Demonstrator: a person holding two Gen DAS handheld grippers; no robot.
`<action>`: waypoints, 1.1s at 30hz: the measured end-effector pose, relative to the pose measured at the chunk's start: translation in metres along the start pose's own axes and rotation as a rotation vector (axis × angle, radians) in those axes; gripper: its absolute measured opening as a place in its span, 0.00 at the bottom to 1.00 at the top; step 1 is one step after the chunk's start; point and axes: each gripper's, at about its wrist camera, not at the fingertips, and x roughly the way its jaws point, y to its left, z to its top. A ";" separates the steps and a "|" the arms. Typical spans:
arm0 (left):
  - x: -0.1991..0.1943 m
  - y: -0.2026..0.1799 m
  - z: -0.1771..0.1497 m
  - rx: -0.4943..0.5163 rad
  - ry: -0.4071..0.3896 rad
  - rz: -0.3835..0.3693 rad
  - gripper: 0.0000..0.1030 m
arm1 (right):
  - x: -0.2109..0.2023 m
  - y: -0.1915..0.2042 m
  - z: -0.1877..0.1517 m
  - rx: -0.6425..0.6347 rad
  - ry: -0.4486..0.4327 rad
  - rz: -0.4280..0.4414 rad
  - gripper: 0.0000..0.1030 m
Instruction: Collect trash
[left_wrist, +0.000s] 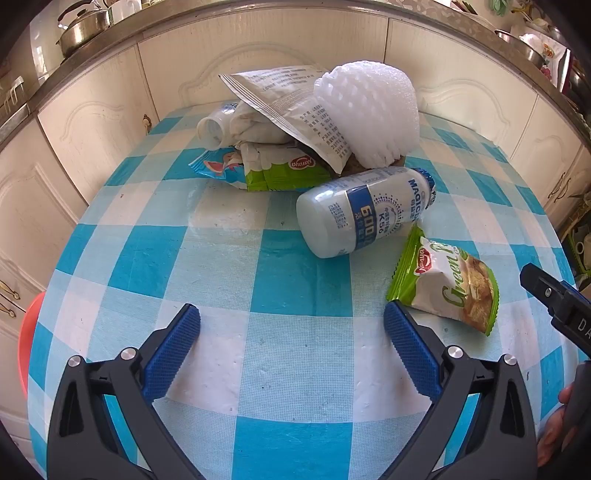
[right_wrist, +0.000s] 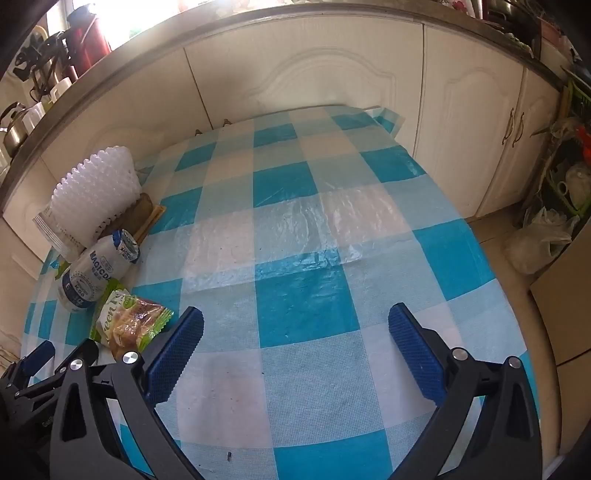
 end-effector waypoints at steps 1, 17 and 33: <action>0.000 0.000 0.000 0.001 0.001 0.000 0.96 | 0.000 0.000 0.000 0.000 0.000 0.001 0.97; -0.101 0.019 -0.020 0.039 -0.255 0.035 0.96 | -0.021 0.004 -0.015 0.021 0.003 0.014 0.96; -0.234 0.069 -0.032 -0.050 -0.538 0.053 0.96 | -0.211 0.041 -0.006 -0.048 -0.430 0.082 0.96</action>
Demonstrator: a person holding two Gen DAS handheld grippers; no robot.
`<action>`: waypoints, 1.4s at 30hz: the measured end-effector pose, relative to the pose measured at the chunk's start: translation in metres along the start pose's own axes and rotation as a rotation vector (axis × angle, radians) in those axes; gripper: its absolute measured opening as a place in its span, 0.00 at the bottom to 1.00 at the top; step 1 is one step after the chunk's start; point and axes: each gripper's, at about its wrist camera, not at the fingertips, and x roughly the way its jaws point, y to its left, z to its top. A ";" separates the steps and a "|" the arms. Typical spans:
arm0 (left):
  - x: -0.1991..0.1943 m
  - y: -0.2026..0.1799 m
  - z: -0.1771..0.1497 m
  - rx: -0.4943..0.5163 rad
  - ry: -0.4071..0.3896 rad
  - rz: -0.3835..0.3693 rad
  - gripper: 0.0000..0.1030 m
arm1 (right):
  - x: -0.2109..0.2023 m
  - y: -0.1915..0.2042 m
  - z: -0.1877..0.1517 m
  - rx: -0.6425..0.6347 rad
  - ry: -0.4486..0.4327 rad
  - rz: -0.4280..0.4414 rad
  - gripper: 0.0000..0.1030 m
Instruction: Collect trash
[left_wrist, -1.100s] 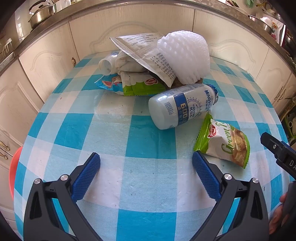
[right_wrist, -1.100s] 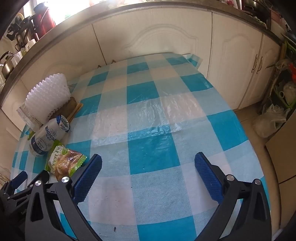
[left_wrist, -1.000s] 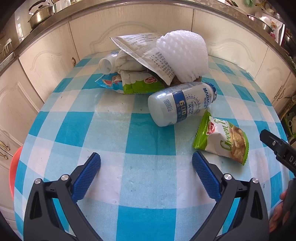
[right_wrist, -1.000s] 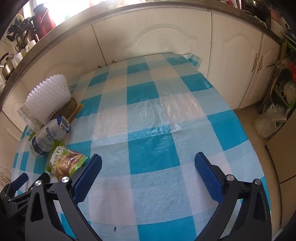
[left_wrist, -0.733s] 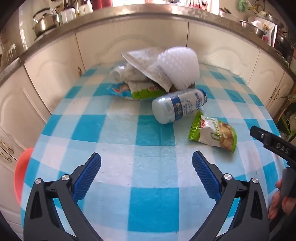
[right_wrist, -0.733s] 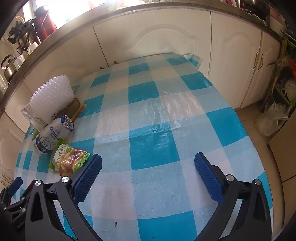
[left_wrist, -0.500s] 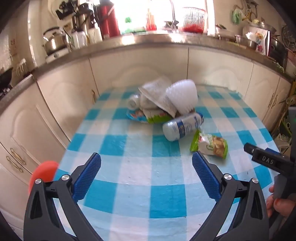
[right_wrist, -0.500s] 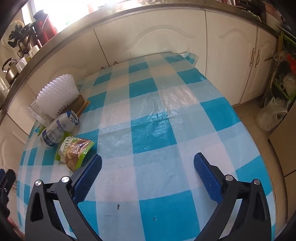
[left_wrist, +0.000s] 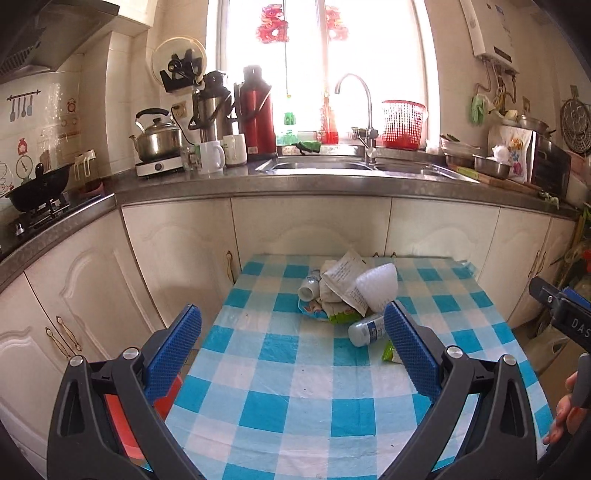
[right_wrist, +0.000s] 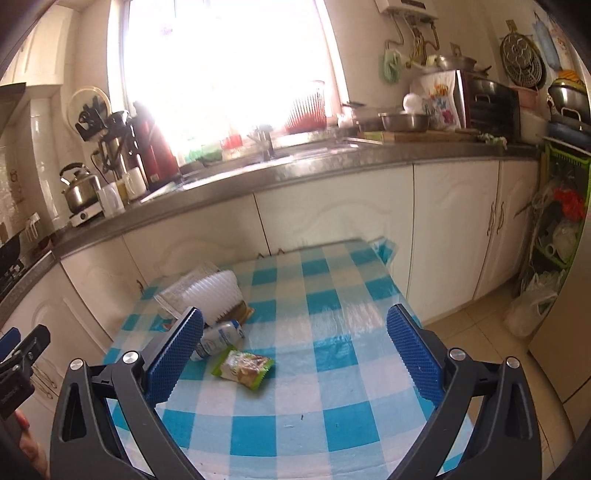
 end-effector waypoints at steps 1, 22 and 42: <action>-0.007 0.003 0.002 -0.003 -0.014 0.001 0.96 | -0.011 0.005 0.005 -0.008 -0.028 0.006 0.96; -0.073 0.010 0.020 0.006 -0.155 0.025 0.96 | -0.130 0.032 0.023 -0.099 -0.269 0.033 0.96; -0.078 -0.002 0.009 0.035 -0.136 -0.026 0.96 | -0.148 0.035 0.017 -0.153 -0.323 0.037 0.96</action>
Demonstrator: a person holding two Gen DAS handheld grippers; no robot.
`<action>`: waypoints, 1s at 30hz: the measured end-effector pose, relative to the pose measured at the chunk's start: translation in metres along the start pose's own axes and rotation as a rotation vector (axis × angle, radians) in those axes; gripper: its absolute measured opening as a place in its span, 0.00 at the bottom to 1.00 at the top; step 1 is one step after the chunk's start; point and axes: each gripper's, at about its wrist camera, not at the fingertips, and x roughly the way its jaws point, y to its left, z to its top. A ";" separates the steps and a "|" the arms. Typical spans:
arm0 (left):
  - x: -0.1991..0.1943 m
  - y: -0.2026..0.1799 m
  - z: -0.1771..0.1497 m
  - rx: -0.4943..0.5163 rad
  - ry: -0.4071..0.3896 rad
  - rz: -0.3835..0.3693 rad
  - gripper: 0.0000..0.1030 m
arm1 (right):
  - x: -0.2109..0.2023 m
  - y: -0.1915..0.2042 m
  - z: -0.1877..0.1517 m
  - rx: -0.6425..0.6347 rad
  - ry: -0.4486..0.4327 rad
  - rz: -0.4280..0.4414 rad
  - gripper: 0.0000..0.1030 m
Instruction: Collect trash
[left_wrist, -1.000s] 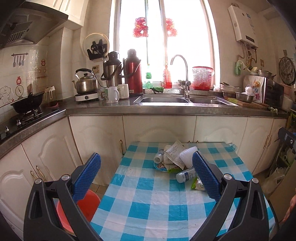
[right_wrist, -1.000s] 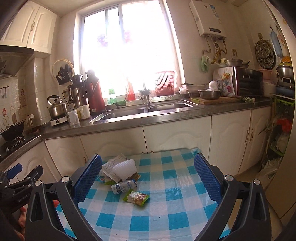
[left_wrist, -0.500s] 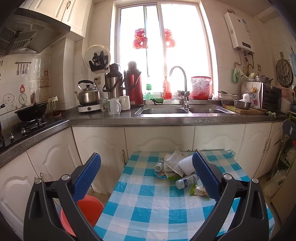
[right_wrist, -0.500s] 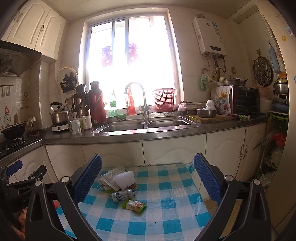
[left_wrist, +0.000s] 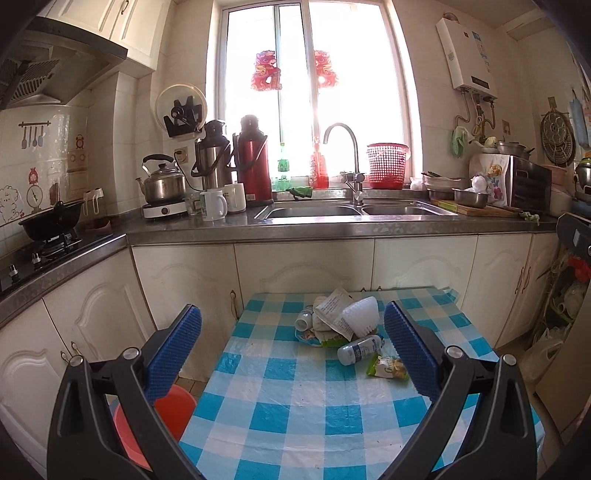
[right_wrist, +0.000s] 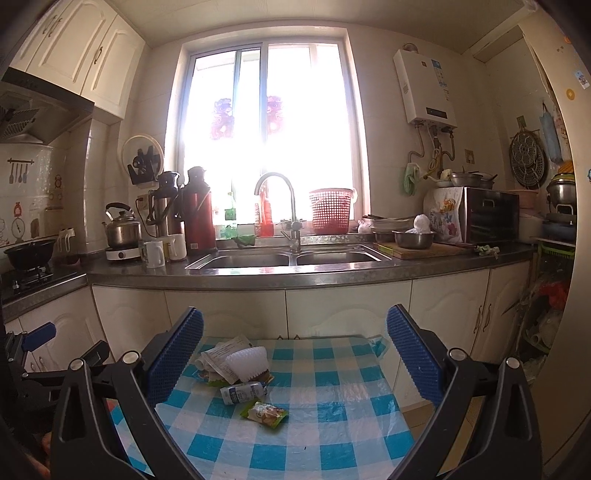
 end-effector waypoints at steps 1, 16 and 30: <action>0.002 -0.001 -0.002 0.001 0.012 -0.007 0.96 | 0.002 0.001 -0.002 -0.004 0.007 0.000 0.96; 0.057 -0.017 -0.064 0.040 0.254 -0.054 0.96 | 0.050 0.006 -0.067 -0.051 0.222 -0.010 0.96; 0.097 -0.012 -0.089 0.049 0.365 -0.005 0.96 | 0.094 0.012 -0.100 -0.069 0.344 0.020 0.96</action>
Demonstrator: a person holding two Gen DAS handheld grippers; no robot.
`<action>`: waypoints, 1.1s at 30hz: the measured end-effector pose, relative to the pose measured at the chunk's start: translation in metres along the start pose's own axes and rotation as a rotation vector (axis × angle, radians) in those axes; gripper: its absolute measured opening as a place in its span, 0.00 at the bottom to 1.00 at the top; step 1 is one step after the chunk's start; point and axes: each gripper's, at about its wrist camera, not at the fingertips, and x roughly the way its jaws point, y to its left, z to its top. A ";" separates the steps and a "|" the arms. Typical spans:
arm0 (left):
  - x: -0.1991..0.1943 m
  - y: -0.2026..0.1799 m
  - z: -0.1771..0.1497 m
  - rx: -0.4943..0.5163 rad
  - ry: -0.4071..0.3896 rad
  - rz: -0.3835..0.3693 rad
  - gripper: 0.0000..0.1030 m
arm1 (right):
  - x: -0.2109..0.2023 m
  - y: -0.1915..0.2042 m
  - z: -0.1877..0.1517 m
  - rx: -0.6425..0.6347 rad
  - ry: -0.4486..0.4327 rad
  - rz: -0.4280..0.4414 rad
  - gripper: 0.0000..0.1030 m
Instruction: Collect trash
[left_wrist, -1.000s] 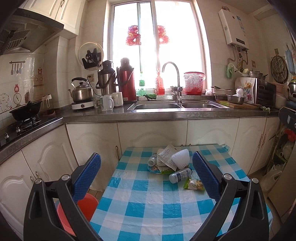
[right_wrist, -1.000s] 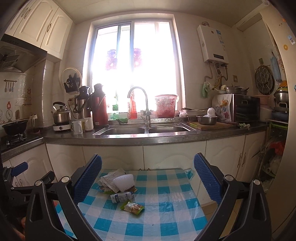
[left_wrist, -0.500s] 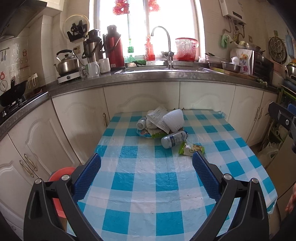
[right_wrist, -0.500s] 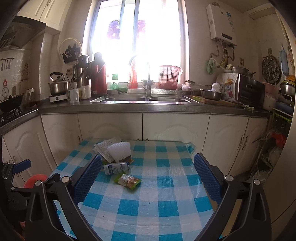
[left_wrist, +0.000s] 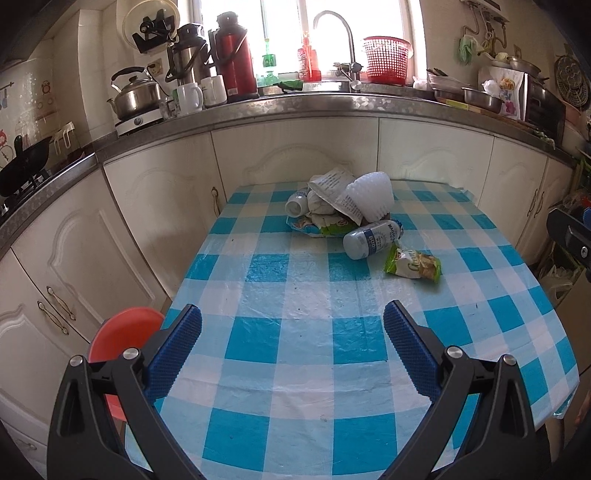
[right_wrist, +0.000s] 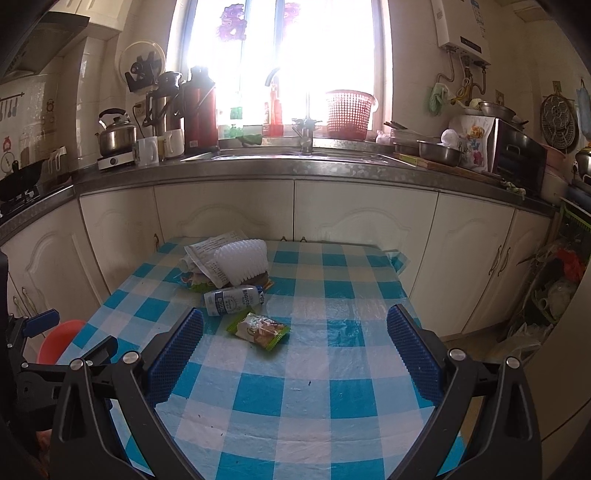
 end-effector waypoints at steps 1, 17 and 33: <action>0.003 0.000 0.000 0.001 0.007 0.001 0.96 | 0.004 0.000 -0.001 0.002 0.008 0.005 0.96; 0.044 0.006 -0.002 0.010 0.084 0.031 0.96 | 0.070 0.003 -0.017 0.025 0.165 0.119 0.96; 0.080 0.038 -0.001 -0.060 0.140 -0.013 0.96 | 0.146 0.008 -0.033 0.033 0.327 0.232 0.96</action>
